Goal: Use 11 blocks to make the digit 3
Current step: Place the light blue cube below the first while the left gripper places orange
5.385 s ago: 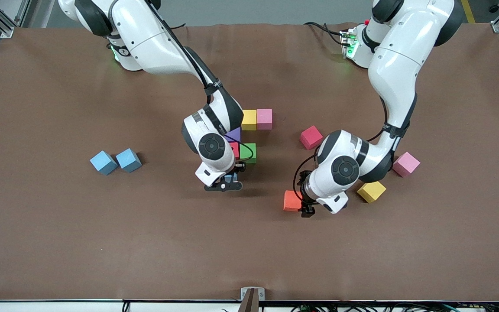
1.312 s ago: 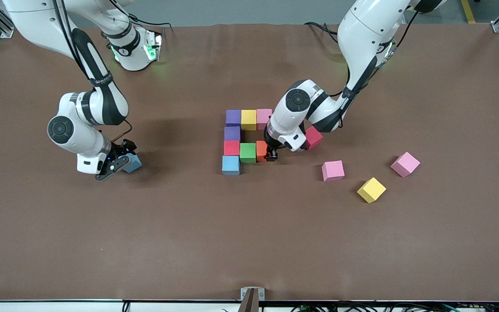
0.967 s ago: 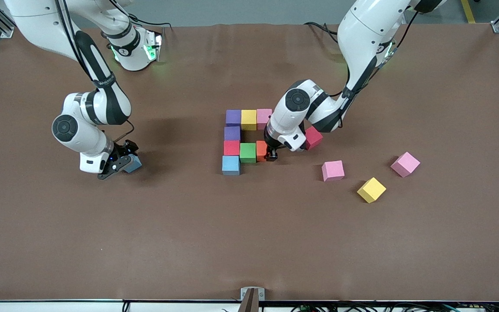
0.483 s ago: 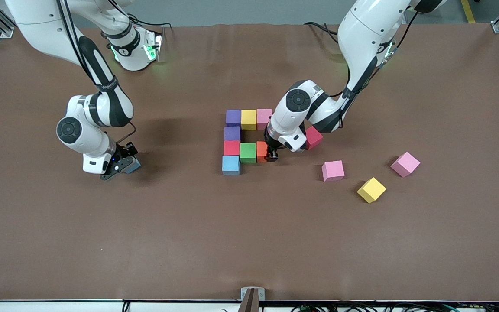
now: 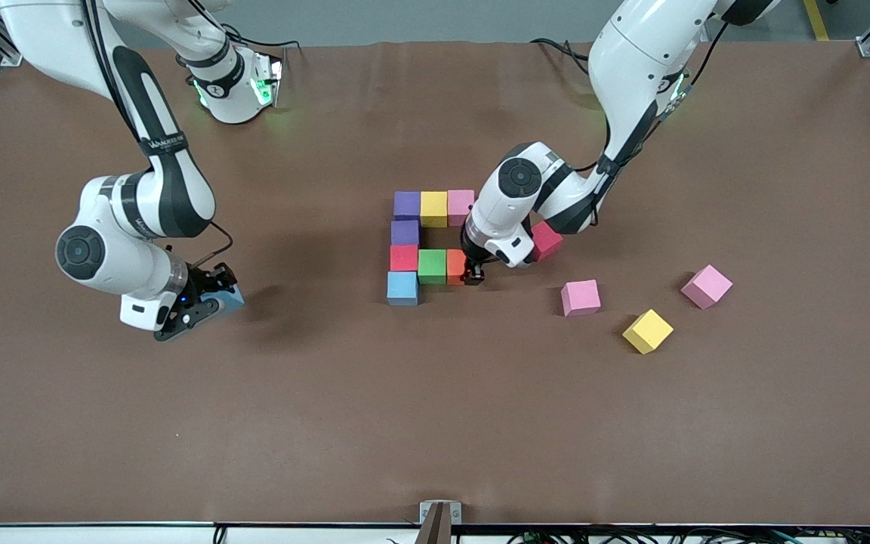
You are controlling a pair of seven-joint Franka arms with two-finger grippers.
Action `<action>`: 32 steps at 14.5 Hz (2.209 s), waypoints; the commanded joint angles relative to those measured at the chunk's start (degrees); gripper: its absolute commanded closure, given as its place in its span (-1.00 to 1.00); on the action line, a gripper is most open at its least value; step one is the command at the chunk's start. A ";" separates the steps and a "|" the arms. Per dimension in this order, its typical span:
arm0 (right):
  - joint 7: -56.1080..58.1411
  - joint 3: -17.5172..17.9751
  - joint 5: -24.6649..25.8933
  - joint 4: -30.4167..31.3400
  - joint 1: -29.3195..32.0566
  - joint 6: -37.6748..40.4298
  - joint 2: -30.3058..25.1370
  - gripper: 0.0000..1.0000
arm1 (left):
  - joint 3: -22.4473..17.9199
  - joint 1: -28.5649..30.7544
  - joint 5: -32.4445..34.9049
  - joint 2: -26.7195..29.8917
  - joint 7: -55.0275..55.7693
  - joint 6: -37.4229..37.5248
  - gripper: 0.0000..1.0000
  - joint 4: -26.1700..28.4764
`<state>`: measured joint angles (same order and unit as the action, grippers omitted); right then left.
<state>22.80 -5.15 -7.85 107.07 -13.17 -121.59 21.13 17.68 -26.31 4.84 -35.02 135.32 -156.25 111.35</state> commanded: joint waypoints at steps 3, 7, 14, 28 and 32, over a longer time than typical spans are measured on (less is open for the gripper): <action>-16.88 -0.03 -0.24 -20.28 -6.68 8.11 12.76 0.38 | -0.37 -0.50 1.48 -1.71 1.26 -0.81 0.56 -1.58; -27.25 0.06 -0.67 -29.17 -12.04 7.07 21.21 0.38 | -0.37 -0.41 1.75 -2.06 1.26 -0.72 0.01 -1.58; -38.62 0.23 -1.64 -33.41 -18.11 0.92 27.72 0.38 | -0.28 0.38 4.12 -0.67 0.65 0.42 -1.00 -2.02; -56.55 0.23 -1.90 -38.07 -24.71 -2.43 33.97 0.37 | 0.43 6.95 -7.45 10.68 -18.88 37.30 -1.00 -18.16; -56.03 0.32 -1.73 -37.46 -25.06 -1.02 33.97 0.32 | 0.08 12.24 -8.71 10.16 -39.11 42.87 -1.00 -23.01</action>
<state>-32.49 -4.70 -8.82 69.71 -37.49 -123.72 53.96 17.66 -15.81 -2.54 -23.82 105.13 -115.59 91.26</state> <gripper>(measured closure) 0.463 0.000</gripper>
